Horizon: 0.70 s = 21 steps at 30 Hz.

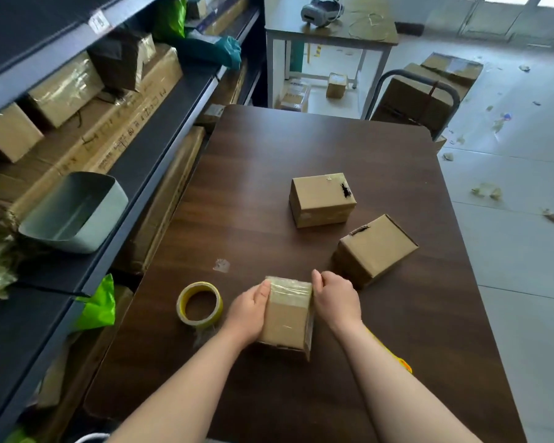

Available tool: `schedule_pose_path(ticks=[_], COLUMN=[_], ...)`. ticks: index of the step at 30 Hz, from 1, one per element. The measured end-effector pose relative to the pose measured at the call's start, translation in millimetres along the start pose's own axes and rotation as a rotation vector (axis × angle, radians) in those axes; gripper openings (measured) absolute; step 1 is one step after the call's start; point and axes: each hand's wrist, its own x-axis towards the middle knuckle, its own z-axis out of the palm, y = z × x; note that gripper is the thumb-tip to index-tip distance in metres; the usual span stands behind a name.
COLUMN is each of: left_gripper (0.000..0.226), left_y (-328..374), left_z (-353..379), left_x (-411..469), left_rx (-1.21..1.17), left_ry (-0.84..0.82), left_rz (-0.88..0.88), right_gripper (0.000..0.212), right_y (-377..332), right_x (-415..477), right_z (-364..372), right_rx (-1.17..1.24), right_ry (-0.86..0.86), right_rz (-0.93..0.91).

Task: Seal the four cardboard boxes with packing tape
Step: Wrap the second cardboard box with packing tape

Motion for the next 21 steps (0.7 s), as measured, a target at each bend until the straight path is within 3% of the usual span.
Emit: schedule_pose_path(ticks=[4,7,11,16,21], left_gripper=[0.044,0.042,0.039,0.065,0.052], left_y=[4,-2,-18,-26,-11], left_z=[2,1,4,6,9], left_x=[3,5,13,15,12], left_rx=[0.062,-0.058,0.086,-0.111,0.087], left_ry=[0.173,0.130,0.151,0.064,0.270], left_rz=[-0.007,-0.096,-0.227,-0.466,-0.167], right_gripper=[0.049,0.048,0.060,0.064,0.055], right_y=[8,-1,-9,-3,-4], right_x=[-13,-16,-18,-16,-1], right_z=[27,24,14,15,17], right_rx=[0.205,0.316,0.010,-0.127,-0.119], right_ry=[-0.156,-0.227,-0.214,-0.212,-0.071], right_rz=[0.142,0.215,0.118,0.083,0.046])
